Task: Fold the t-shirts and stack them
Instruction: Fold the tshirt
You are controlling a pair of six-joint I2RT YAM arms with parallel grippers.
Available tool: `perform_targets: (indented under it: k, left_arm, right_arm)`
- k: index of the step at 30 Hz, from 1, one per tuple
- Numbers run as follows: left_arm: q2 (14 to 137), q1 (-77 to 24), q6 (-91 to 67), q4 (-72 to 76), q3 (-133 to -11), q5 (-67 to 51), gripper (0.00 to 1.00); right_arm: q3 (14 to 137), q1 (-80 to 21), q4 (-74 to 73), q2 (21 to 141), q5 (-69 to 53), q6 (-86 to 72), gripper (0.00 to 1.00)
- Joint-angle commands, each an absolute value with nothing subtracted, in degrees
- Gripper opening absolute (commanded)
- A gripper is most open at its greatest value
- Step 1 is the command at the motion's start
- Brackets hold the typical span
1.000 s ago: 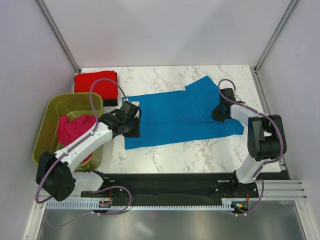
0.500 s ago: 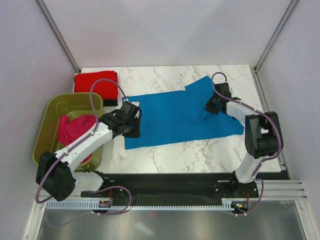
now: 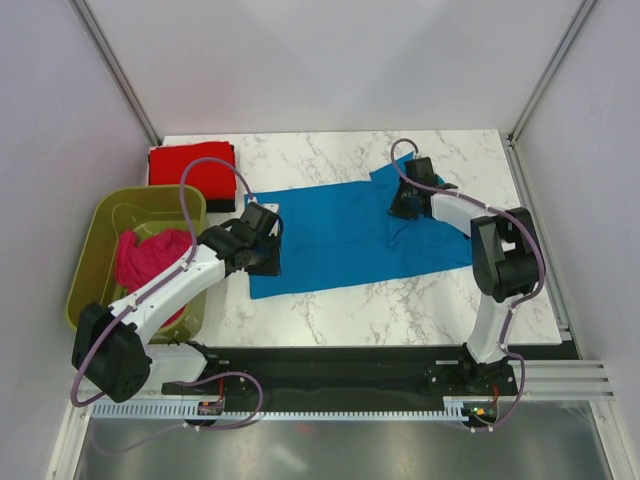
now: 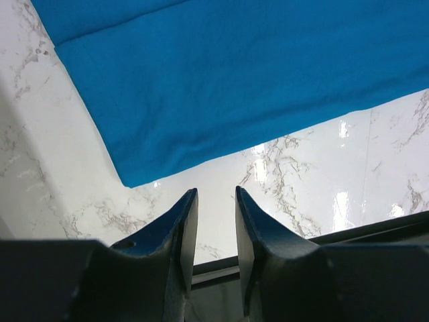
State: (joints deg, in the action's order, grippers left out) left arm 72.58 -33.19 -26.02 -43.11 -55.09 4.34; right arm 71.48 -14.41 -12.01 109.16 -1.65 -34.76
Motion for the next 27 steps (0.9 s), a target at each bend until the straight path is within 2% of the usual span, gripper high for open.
perform_targets:
  k: [1, 3, 6, 8, 13, 20, 27]
  left_arm:
    - [71.7, -33.2, -24.2, -41.5, -54.9, 3.2, 0.37]
    - [72.2, -33.2, -24.4, -41.2, -55.2, 1.8, 0.37]
    - [73.4, -33.2, -26.1, -40.6, -56.2, -1.4, 0.40]
    - [75.9, -33.2, -27.2, -40.2, -57.6, -3.8, 0.40]
    - [84.8, -33.2, -28.7, -39.4, -60.6, -5.4, 0.40]
    - [94.2, -33.3, -33.6, -39.4, -62.1, -3.6, 0.40]
    - [96.8, -33.3, -37.5, -39.3, -57.9, 3.6, 0.40]
  right_arm:
    - [76.7, -15.7, -16.5, 109.8, -0.4, -30.2, 0.18]
    - [78.0, -15.8, -19.8, 109.3, 3.0, -28.5, 0.32]
    - [80.4, -15.5, -26.2, 106.8, 8.0, -26.1, 0.41]
    - [81.9, -14.8, -31.8, 105.3, 12.3, -26.1, 0.43]
    - [76.8, -10.3, -40.0, 101.4, 18.5, -29.6, 0.41]
    - [65.9, -0.8, -37.0, 95.0, 15.3, -30.0, 0.36]
    - [63.1, 3.4, -34.1, 97.8, 18.4, -29.5, 0.33]
